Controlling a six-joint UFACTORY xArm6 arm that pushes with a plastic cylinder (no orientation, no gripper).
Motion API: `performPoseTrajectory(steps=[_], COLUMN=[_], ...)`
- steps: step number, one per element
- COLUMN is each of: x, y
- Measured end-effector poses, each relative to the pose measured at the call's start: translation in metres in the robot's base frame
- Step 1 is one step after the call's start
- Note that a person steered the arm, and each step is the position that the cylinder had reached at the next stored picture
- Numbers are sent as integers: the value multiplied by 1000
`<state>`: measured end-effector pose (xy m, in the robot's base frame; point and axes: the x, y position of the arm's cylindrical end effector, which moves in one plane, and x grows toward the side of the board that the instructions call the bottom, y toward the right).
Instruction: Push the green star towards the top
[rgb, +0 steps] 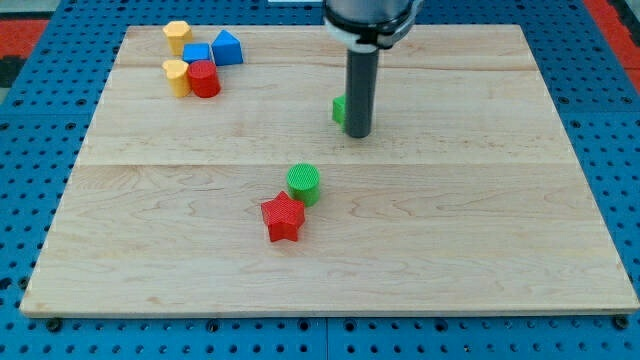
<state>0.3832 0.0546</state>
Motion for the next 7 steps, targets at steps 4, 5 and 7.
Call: performPoseTrajectory(steps=[4,5,7], x=[-68,-52,-111], y=[-6,-6,-43])
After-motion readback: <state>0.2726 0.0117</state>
